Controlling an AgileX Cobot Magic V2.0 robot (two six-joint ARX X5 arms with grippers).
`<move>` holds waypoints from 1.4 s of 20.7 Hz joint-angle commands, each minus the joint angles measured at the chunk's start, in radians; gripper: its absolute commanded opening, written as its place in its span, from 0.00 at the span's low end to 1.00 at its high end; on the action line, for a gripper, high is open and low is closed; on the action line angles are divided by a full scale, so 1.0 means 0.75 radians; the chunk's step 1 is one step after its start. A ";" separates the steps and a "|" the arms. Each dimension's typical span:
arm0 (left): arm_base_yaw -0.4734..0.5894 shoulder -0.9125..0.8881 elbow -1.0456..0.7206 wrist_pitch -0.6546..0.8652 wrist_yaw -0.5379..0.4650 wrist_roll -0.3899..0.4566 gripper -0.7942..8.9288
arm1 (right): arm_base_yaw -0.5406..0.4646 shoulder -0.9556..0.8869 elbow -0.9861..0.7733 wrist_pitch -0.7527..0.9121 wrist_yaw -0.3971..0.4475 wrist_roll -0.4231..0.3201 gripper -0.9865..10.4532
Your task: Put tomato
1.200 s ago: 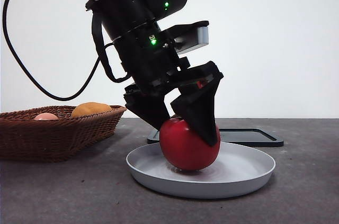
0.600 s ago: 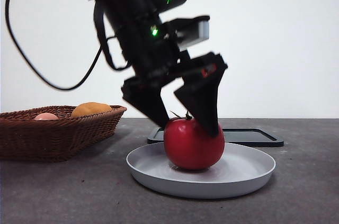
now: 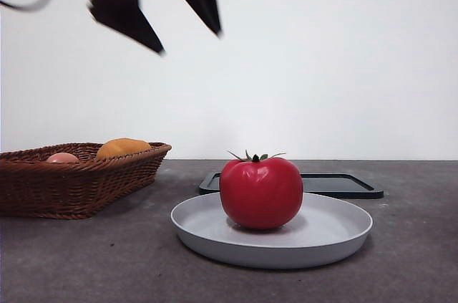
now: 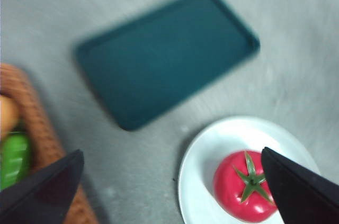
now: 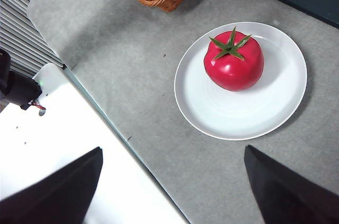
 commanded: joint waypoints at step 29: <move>0.155 -0.494 0.033 -0.901 0.687 0.246 0.69 | 0.021 0.058 0.026 0.060 0.031 0.040 0.46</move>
